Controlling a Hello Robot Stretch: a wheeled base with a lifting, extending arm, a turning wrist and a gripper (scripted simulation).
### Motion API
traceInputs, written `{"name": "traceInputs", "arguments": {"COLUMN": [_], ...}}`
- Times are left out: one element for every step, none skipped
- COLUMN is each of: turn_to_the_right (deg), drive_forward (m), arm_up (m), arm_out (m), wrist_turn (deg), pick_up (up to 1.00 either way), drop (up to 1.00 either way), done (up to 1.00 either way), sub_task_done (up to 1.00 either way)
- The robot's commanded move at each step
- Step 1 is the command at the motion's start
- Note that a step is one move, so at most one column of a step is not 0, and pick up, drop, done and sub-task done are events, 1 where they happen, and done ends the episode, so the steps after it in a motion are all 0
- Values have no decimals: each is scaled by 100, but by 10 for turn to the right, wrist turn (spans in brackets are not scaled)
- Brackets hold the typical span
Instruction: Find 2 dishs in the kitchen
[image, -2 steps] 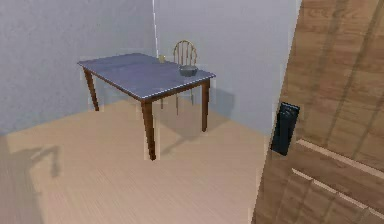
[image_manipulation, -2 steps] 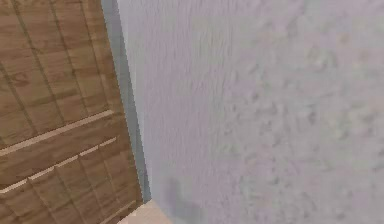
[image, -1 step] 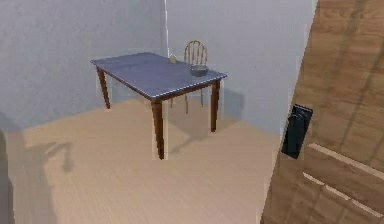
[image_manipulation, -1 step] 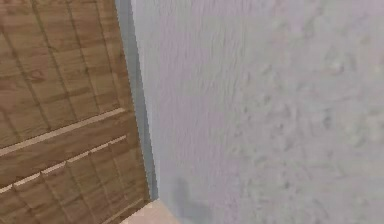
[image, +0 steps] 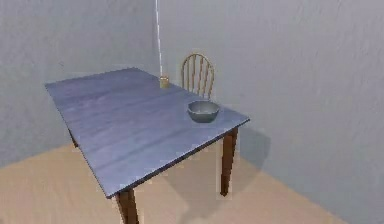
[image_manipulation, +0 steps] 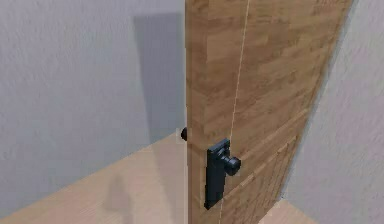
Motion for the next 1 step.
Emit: {"name": "traceInputs", "arguments": {"turn_to_the_right": [0], "drive_forward": [15], "arm_up": [0], "arm_out": [0], "wrist_turn": [0], "pick_up": [0], "drop": [0], "done": [0], "sub_task_done": [0]}}
